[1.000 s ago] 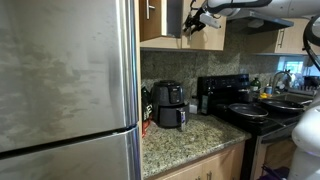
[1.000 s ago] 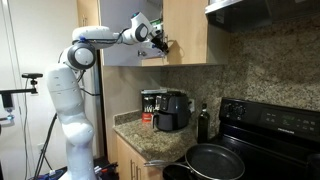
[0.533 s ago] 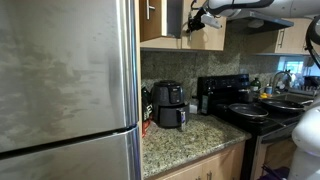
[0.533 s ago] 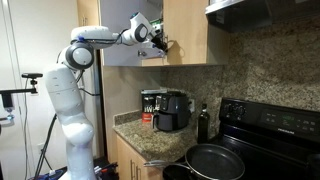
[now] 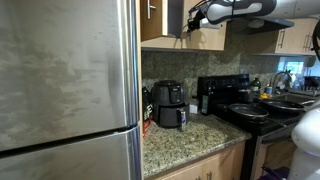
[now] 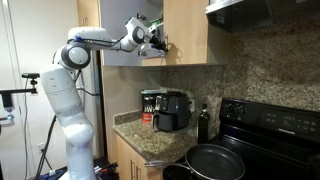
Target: Open the cabinet door on the right
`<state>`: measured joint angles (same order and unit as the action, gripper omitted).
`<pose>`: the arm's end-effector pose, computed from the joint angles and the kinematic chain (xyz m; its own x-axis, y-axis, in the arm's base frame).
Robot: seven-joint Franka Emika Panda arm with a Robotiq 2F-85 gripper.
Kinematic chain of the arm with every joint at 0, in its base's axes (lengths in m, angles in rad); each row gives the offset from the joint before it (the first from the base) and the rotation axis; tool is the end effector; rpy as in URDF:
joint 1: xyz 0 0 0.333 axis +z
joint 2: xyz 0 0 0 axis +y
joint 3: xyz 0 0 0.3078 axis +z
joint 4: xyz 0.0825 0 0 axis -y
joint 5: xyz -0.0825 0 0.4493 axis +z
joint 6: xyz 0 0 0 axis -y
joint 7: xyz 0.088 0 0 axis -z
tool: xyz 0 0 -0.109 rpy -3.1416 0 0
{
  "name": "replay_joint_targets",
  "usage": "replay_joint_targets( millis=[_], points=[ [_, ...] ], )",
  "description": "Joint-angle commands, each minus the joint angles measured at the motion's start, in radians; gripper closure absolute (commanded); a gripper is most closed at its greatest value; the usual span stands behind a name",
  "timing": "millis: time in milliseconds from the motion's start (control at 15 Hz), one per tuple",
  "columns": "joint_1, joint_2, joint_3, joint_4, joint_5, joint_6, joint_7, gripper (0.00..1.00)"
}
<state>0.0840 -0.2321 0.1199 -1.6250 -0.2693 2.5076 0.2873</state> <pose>0.5599 0.1299 0.8418 0.4156 0.0411 0.9086 0.0283 -0.9991 0.0322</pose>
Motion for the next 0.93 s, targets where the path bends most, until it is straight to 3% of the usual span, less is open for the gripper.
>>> replay_joint_targets(
  millis=[0, 600, 667, 867],
  points=[
    [-0.093, -0.099, -0.026, -0.073, -0.068, 0.033, 0.019, 0.96],
    [-0.117, -0.204, -0.007, -0.110, -0.033, -0.064, 0.070, 0.96],
    [-0.050, -0.126, 0.036, -0.109, 0.011, -0.027, 0.046, 0.85],
    [-0.052, -0.137, 0.039, -0.110, 0.011, -0.048, 0.051, 0.85]
  ],
)
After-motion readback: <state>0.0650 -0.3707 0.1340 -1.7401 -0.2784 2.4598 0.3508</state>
